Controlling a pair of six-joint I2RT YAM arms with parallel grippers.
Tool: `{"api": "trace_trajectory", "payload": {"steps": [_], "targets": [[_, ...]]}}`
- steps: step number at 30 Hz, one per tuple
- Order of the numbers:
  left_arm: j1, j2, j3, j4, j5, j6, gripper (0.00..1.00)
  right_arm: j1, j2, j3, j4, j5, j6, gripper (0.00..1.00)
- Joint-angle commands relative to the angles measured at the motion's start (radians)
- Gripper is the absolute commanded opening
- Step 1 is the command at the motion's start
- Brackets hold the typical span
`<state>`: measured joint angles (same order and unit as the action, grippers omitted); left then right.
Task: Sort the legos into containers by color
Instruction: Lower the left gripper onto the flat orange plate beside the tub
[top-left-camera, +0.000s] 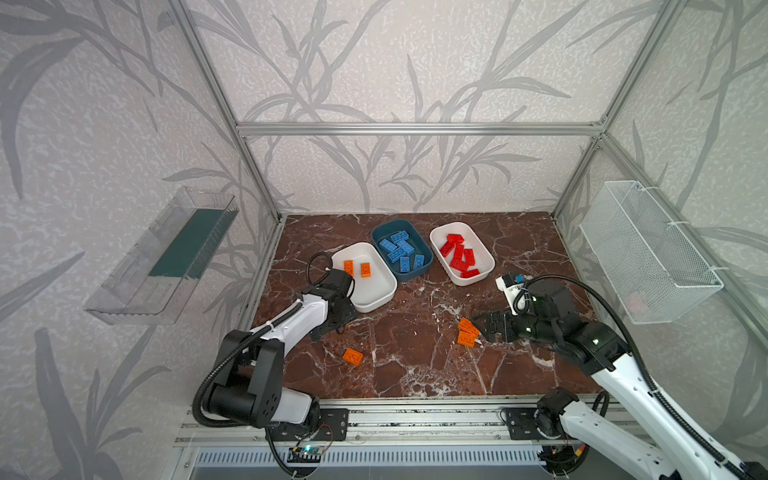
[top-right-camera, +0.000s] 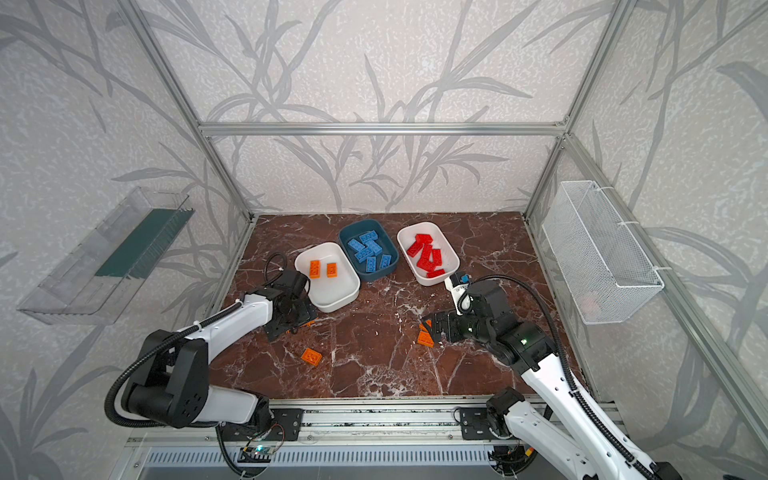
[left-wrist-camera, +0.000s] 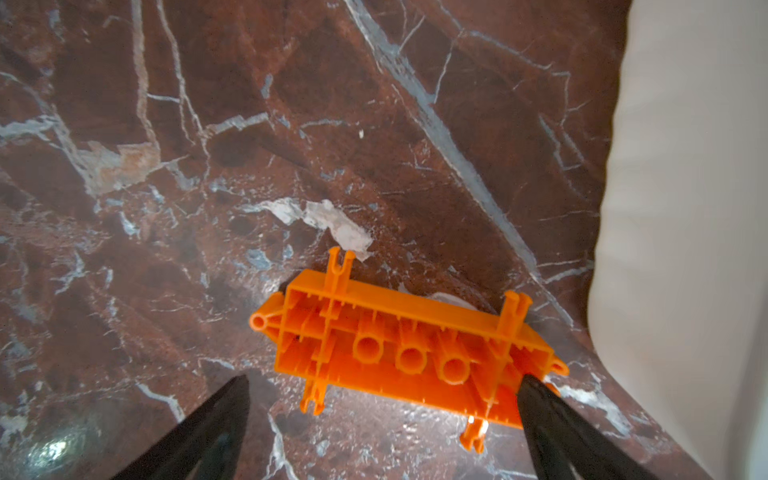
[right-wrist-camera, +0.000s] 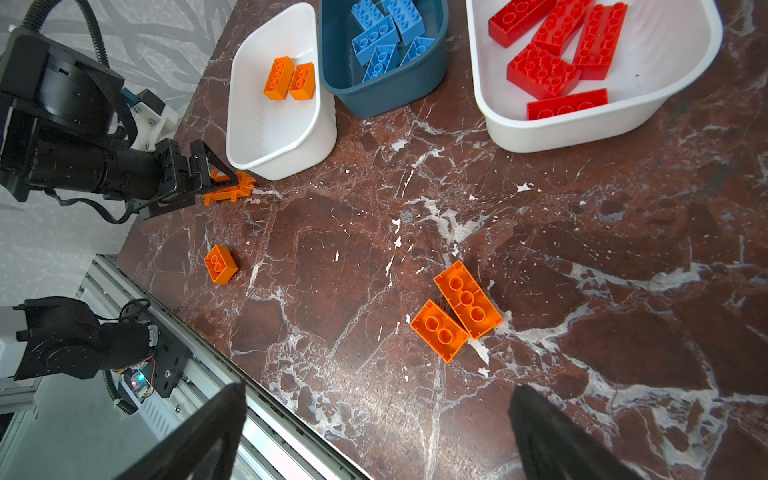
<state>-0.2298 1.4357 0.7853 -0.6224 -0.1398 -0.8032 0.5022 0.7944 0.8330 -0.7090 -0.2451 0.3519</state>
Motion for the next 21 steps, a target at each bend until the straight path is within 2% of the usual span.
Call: {"api": "trace_trajectory", "payload": {"steps": [1,9,14,18,21], "targets": [[0.029,0.04,0.014,0.034,0.01,0.008,0.99,0.001,0.016,0.019,-0.011,0.0,0.007,0.99],[0.061,0.092,0.04,0.045,0.031,0.036,0.99,0.001,0.05,0.032,0.002,0.008,0.007,0.99],[0.064,0.075,0.041,0.03,0.025,0.041,0.99,0.005,0.075,0.037,0.014,0.004,0.012,0.99],[0.063,-0.004,0.039,-0.017,0.027,0.037,0.99,0.017,0.081,0.047,0.011,0.013,0.015,0.99],[0.06,-0.094,0.057,-0.069,-0.018,0.079,0.99,0.022,0.08,0.048,0.009,0.018,0.016,0.99]]}}
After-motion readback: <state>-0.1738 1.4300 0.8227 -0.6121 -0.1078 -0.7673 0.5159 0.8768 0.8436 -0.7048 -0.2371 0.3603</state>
